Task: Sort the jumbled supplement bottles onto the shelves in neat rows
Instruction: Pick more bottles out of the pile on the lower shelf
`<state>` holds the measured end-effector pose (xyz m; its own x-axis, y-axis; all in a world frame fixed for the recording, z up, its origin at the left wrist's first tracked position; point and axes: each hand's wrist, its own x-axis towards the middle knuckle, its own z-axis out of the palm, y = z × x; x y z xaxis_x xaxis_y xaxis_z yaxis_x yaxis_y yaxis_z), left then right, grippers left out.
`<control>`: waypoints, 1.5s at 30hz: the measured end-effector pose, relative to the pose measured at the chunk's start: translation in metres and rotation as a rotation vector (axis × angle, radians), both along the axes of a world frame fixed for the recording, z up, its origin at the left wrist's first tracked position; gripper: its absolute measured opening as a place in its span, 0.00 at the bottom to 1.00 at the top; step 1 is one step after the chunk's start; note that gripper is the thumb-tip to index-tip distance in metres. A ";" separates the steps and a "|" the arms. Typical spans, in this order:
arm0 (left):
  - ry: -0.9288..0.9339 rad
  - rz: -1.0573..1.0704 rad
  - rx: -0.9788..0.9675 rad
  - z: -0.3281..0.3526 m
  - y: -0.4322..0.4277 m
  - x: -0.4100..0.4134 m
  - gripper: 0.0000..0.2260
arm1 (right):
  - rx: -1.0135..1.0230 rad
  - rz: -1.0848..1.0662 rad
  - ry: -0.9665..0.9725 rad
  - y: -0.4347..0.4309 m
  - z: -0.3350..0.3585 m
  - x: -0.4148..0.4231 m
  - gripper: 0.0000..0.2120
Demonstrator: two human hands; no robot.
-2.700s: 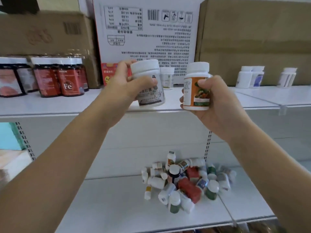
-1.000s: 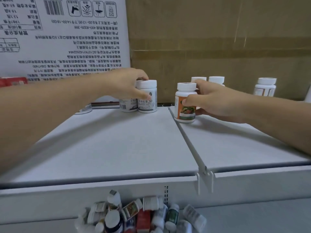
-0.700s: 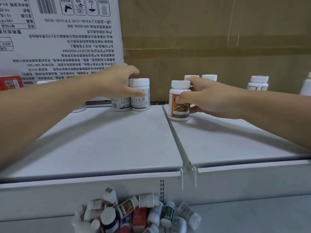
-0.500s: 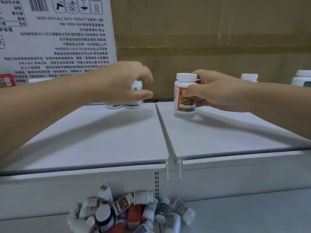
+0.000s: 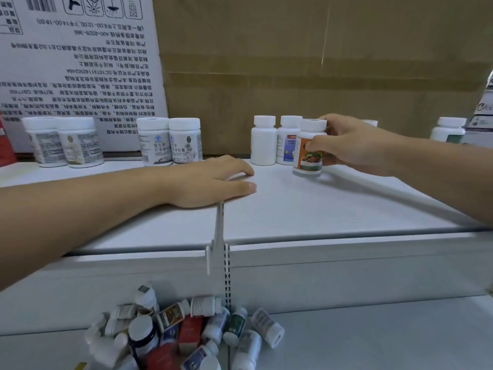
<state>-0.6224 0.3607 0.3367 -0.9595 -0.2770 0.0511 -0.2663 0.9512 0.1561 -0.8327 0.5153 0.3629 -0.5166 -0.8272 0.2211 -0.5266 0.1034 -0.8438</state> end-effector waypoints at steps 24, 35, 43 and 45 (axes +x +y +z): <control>-0.036 -0.033 -0.071 0.040 0.079 -0.101 0.19 | -0.029 -0.116 0.083 0.081 0.031 -0.069 0.11; -0.059 -0.025 -0.030 0.029 0.113 -0.188 0.19 | 0.048 -0.056 0.057 0.092 0.014 -0.164 0.15; 0.054 -0.043 0.013 -0.001 0.107 -0.187 0.17 | -0.014 0.008 -0.025 0.073 -0.003 -0.184 0.16; 0.051 -0.038 -0.001 0.000 0.106 -0.188 0.18 | -0.053 0.011 -0.048 0.070 -0.008 -0.186 0.18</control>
